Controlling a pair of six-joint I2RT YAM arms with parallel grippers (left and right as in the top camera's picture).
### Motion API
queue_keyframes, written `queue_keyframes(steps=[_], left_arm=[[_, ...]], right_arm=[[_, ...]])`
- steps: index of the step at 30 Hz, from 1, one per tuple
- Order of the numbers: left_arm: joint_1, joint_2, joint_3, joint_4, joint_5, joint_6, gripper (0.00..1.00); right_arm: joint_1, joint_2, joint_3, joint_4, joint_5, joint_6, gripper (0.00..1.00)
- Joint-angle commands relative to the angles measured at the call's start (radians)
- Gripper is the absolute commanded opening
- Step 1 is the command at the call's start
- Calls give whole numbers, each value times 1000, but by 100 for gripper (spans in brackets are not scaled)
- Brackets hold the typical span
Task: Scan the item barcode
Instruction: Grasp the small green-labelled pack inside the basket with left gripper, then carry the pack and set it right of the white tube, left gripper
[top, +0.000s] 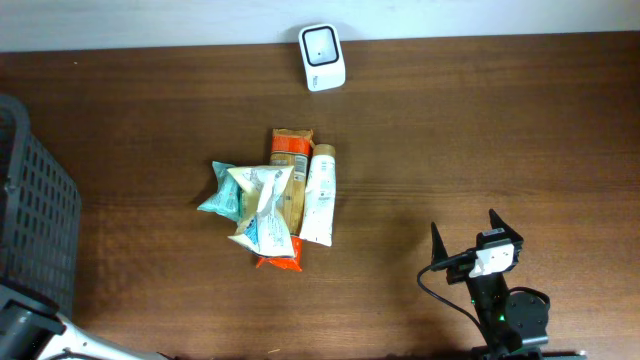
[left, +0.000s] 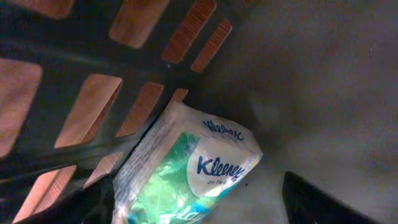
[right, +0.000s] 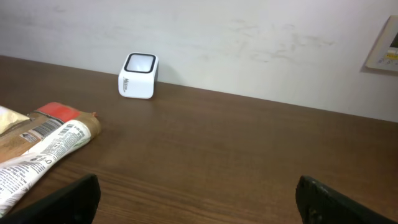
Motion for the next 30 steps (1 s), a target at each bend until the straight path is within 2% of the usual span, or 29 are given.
queue_keyframes(steps=[1,3,5,6,8,10,15,17,20,23,24,26,28,29,30], left_arm=[[7,58,23,7,3,33,69],[7,85,17,-5,3,33,61],[7,89,16,-14,3,32,41],[7,89,17,-14,3,32,36],[7,87,18,-18,3,32,18],[3,80,18,-33,4,23,9],[-41,-12,26,-45,4,-79,8],[-71,-99,56,-45,7,-156,4],[-116,-243,105,-44,66,-195,1],[-161,-408,151,-31,253,-315,4],[-188,-483,154,-29,375,-370,7],[-231,-555,154,-58,541,-397,13],[-336,-608,154,-165,707,-399,10],[-393,-609,154,-213,735,-399,8],[-508,-603,145,-299,744,-399,7]], right_arm=[[-6,-6,-7,-2,9,8,99],[-6,-6,-7,-2,9,8,99],[-6,-6,-7,-2,9,8,99],[-6,-6,-7,-2,9,8,99],[-6,-6,-7,-2,9,8,99],[-6,-6,-7,-2,9,8,99],[-6,-6,-7,-2,9,8,99],[-6,-6,-7,-2,9,8,99],[-6,-6,-7,-2,9,8,99],[-6,-6,-7,-2,9,8,99],[-6,-6,-7,-2,9,8,99],[-6,-6,-7,-2,9,8,99],[-6,-6,-7,-2,9,8,99],[-6,-6,-7,-2,9,8,99],[-6,-6,-7,-2,9,8,99]])
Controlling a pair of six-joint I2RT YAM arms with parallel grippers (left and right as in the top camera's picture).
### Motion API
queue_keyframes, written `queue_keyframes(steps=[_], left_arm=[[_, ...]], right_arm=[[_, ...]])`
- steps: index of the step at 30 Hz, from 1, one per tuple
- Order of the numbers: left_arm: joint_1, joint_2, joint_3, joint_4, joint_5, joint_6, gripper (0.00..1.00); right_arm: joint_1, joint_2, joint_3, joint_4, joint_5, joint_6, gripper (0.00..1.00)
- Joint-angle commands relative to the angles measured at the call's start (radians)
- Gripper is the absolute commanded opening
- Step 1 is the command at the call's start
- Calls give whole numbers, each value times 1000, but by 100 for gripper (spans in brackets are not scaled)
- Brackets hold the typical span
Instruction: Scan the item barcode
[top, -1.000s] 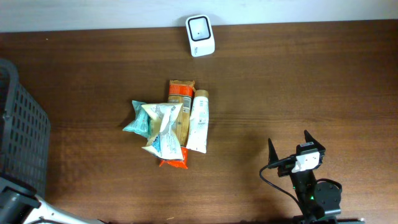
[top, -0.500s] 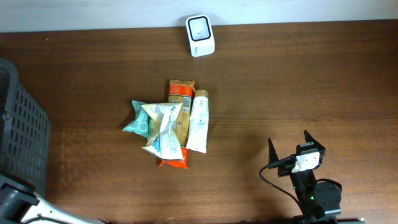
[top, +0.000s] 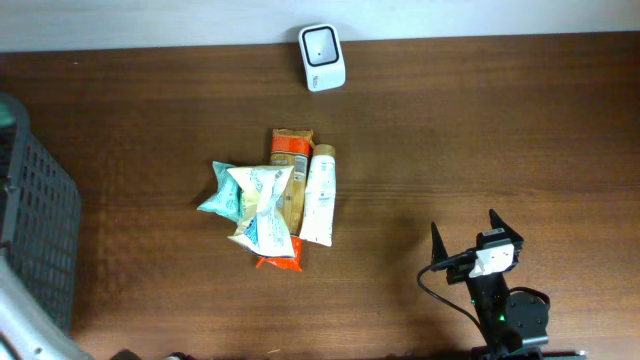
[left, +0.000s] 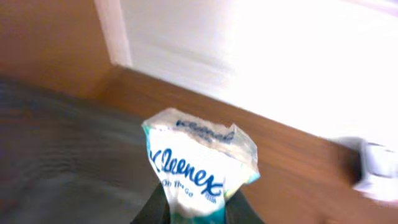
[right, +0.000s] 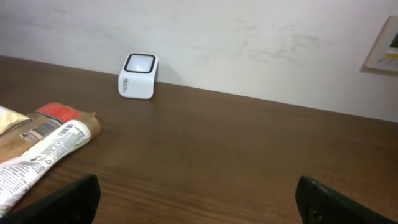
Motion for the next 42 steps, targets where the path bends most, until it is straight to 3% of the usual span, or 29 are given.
queue_keyframes(steps=[1,5,8,12,21,22,28,31,37,42], left_arm=[[-238,34,-29,-145,146,-21,7],[-524,87,-93,-238,139,-21,6],[-753,160,-157,-233,106,-21,6],[-963,283,-173,-220,48,-21,6],[-1193,506,-173,-92,48,-21,15],[-1207,527,-173,-75,48,-21,24],[-1221,570,-173,-14,43,-21,66],[-1208,563,-145,-24,30,-21,80],[-964,414,136,-300,-166,-21,100],[-686,273,203,-383,-356,-21,100]], right_arm=[[-6,-6,-7,-1,9,8,99],[-6,-6,-7,-1,9,8,99],[-6,-6,-7,-1,9,8,99],[-6,-6,-7,-1,9,8,99],[-6,-6,-7,-1,9,8,99],[-6,-6,-7,-1,9,8,99],[-6,-6,-7,-1,9,8,99],[-6,-6,-7,-1,9,8,99],[-6,-6,-7,-1,9,8,98],[-6,-6,-7,-1,9,8,99]])
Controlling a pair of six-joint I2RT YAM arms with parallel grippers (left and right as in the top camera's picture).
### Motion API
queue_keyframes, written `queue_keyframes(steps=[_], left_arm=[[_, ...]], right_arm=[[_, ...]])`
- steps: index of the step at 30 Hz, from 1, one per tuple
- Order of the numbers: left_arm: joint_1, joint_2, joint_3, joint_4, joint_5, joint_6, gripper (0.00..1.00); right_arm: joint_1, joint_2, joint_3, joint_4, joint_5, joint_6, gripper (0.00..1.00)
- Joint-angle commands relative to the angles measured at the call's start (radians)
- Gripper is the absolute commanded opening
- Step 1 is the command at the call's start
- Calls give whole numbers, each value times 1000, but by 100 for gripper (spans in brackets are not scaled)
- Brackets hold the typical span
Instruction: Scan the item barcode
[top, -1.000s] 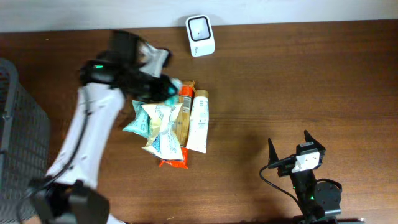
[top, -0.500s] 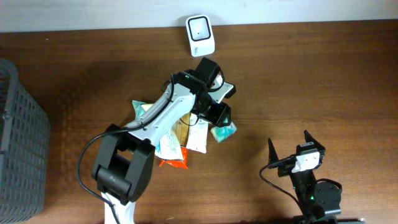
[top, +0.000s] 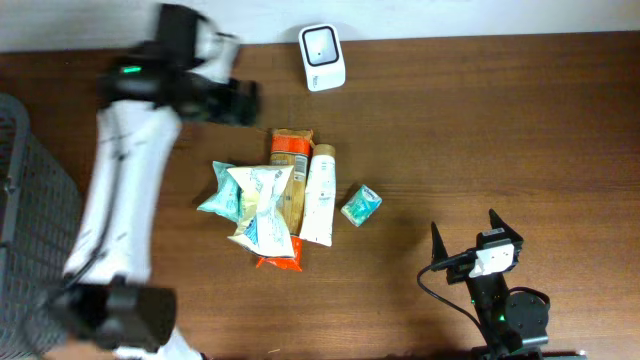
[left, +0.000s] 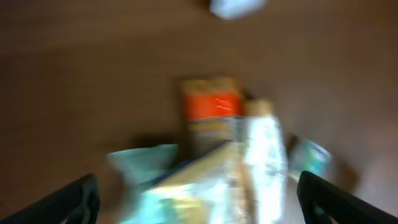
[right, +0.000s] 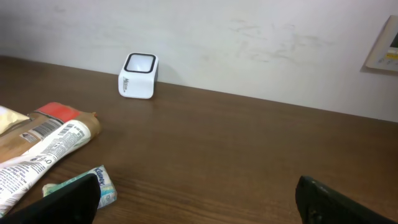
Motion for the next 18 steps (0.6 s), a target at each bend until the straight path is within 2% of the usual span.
queue_keyframes(steps=[1,5,7,18], left_arm=[[167,-87,15,-22,-124,8,99],[334,-91,15,-76,-123,8,99],[369,-91,15,-92,-123,8,99],[380,-91,15,-95,-123,8,99]], right_arm=[[-6,-6,-7,-1,9,8,99],[-6,-6,-7,-1,9,8,99],[-6,-6,-7,-1,9,8,99],[-6,-6,-7,26,10,8,99]])
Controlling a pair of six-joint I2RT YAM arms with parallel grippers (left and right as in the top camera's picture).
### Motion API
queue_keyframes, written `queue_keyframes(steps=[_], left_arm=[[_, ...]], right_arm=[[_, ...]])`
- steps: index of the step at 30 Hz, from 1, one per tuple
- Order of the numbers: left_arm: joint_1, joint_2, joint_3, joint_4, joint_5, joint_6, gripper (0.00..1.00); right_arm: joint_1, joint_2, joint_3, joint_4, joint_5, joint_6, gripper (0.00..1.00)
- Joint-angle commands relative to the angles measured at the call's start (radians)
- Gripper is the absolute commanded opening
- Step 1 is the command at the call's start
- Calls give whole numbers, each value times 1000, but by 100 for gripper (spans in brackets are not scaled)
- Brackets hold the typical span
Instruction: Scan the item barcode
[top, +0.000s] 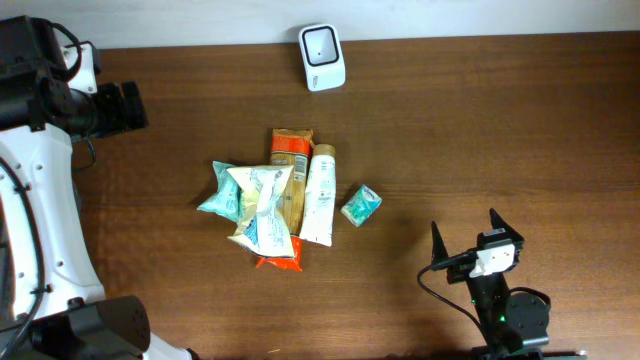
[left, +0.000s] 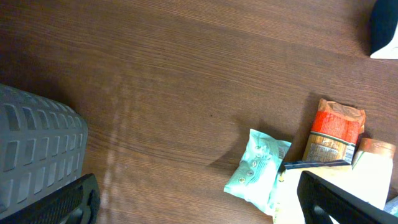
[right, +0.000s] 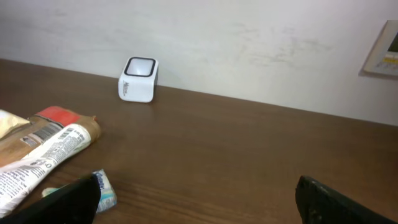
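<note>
The white barcode scanner (top: 322, 44) stands at the table's far edge and also shows in the right wrist view (right: 138, 79). A small green-and-white Kleenex pack (top: 361, 205) lies on the wood just right of the pile of goods (top: 270, 200), and is partly seen low left in the right wrist view (right: 102, 190). My left gripper (top: 125, 105) hangs open and empty over the far left of the table, its wrist view (left: 199, 205) looking down on bare wood. My right gripper (top: 465, 240) rests open at the near right, pointing toward the scanner (right: 199, 199).
The pile holds an orange packet (top: 291, 150), a white tube (top: 320, 195), a teal pouch (left: 258, 168) and a white-green pouch (top: 262, 215). A grey slotted basket (left: 37, 155) sits at the table's left end, under the left arm.
My left gripper has moved from beside the scanner, above the pile's far end, to the far left of the table. The Kleenex pack and the right arm have stayed put.
My left gripper was open inside the basket next to the Kleenex pack. A second later it was shut on the pack, raised above the basket. Then the pack lay on the table right of the pile, the gripper open. Now the gripper is back at the left.
</note>
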Motion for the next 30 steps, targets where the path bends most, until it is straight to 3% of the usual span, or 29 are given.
queue_keyframes(steps=[1,4,6,11,18,21,24,27,29,30], left_arm=[[2,-3,5,-4,-6,8,99],[2,-3,5,-3,-6,8,99],[3,-3,5,-4,-6,8,99],[2,-3,5,-3,-6,8,99],[2,-3,5,-4,-6,8,99],[3,-3,5,-4,-6,8,99],[2,-3,5,-4,-6,8,99],[3,-3,5,-4,-6,8,99],[2,-3,5,-4,-6,8,99],[2,-3,5,-4,-6,8,99]], right_arm=[[-6,-6,-7,26,9,8,99],[-6,-6,-7,32,-64,8,99],[-6,-5,7,34,-154,87,99],[-6,117,182,-36,-240,143,99],[-6,763,740,-404,-442,143,99],[-6,999,893,-450,-713,143,99],[-6,1172,914,-408,-999,211,98],[-5,1319,913,-403,-968,244,99],[16,1415,913,-420,-836,352,95],[40,1450,913,-429,-736,425,88]])
